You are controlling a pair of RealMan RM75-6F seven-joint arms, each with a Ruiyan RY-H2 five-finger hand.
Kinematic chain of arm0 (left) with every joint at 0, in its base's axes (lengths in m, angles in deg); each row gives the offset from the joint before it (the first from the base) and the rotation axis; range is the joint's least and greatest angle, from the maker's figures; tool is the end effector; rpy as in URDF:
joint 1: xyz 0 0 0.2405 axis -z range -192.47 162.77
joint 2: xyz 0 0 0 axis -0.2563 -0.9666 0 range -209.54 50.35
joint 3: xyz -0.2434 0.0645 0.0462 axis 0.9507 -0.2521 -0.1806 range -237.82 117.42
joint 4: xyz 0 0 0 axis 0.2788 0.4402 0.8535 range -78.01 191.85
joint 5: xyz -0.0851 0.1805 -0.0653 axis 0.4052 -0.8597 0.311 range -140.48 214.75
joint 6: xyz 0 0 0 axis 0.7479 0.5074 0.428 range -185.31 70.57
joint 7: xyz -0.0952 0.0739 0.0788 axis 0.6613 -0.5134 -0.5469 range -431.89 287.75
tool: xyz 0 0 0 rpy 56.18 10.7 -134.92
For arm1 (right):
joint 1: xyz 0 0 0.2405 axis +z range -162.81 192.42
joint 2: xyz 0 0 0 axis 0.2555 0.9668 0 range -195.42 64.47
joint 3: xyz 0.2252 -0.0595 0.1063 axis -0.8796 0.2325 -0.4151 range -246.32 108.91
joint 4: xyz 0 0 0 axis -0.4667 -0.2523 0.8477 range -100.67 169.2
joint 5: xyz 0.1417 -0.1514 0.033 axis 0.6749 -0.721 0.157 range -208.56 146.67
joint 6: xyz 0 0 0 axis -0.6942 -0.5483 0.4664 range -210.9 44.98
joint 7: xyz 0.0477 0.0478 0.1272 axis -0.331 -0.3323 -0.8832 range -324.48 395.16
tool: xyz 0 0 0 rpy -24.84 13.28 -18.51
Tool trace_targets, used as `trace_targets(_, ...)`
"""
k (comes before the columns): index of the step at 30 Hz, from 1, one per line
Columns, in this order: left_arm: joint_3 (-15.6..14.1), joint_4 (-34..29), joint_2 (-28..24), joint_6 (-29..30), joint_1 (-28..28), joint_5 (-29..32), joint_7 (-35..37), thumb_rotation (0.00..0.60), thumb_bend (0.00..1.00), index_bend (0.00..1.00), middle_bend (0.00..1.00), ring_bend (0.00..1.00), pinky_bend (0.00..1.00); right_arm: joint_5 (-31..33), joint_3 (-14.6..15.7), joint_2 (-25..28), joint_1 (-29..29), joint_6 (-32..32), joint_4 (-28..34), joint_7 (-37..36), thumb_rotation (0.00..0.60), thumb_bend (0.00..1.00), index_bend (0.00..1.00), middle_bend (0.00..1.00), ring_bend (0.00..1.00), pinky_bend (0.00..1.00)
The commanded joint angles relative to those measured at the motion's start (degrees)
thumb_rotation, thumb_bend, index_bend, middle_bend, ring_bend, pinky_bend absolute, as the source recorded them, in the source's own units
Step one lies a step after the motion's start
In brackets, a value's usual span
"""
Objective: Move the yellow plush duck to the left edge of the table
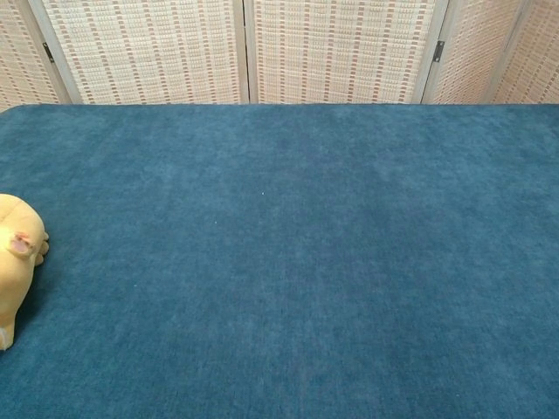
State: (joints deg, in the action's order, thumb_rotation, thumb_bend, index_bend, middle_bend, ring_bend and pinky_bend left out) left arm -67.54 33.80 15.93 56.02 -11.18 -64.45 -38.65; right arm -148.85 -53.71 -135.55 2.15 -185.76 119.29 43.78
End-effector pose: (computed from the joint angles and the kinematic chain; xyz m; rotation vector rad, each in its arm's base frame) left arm -0.3663 0.1413 0.1035 -1.7319 -0.5787 -1.2617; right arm -0.2743 -0.0127 0.1143 1.6932 -0.8448 0.9838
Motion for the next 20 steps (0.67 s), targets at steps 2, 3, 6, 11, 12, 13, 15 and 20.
trace_targets(2, 0.4, -10.07, -6.36, 4.02, -4.04, 1.99, 2.95, 0.6, 0.27, 0.0, 0.0, 0.0, 0.17, 0.1, -1.18, 1.13, 1.37, -0.58, 0.59, -2.45, 0.6, 0.2, 0.0, 0.0, 0.0, 0.0)
trace_targets(3, 0.58, -13.63, -8.3, 3.93, -5.01, 2.88, 3.12, 0.6, 0.27, 0.0, 0.0, 0.0, 0.16, 0.43, -1.64, 1.5, 1.74, -0.6, 1.06, -2.87, 0.6, 0.2, 0.0, 0.0, 0.0, 0.0)
trace_targets(6, -1.14, -30.48, -18.38, 0.57, -8.33, 5.29, -1.37, 0.6, 0.28, 0.0, 0.0, 0.0, 0.12, 2.45, -3.95, 2.57, 2.62, -1.27, 2.97, -3.44, 0.6, 0.2, 0.0, 0.0, 0.0, 0.0)
trace_targets(11, -2.97, -60.48, -31.26, -2.77, -14.04, 11.85, -22.83, 0.6, 0.3, 0.0, 0.0, 0.0, 0.08, 13.58, -9.59, 3.62, 0.77, -2.03, 6.1, 1.64, 0.6, 0.2, 0.0, 0.0, 0.0, 0.0)
trace_targets(12, -3.03, -62.51, -31.34, -2.67, -14.71, 12.16, -24.24, 0.6, 0.31, 0.0, 0.0, 0.0, 0.08, 16.03, -10.43, 3.86, 0.41, -1.86, 6.85, 1.87, 0.6, 0.2, 0.0, 0.0, 0.0, 0.0)
trace_targets(13, -3.48, -63.82, -31.26, -2.97, -15.3, 11.82, -25.3, 0.6, 0.32, 0.0, 0.0, 0.0, 0.08, 18.89, -11.21, 4.4, 0.08, -1.26, 8.04, 2.03, 0.6, 0.2, 0.0, 0.0, 0.0, 0.0)
trace_targets(15, -4.24, -63.93, -30.84, -3.76, -15.72, 10.56, -25.64, 0.6, 0.32, 0.0, 0.0, 0.0, 0.08, 20.17, -11.49, 6.01, 0.11, -0.59, 9.07, 1.86, 0.6, 0.21, 0.0, 0.0, 0.0, 0.0)
trace_targets(20, -3.99, -65.91, -31.79, -6.84, -14.62, 8.61, -28.35, 0.6, 0.32, 0.0, 0.03, 0.0, 0.08, 18.09, -10.4, 8.84, -0.18, -1.47, 9.15, -3.46, 0.6, 0.21, 0.0, 0.0, 0.0, 0.0)
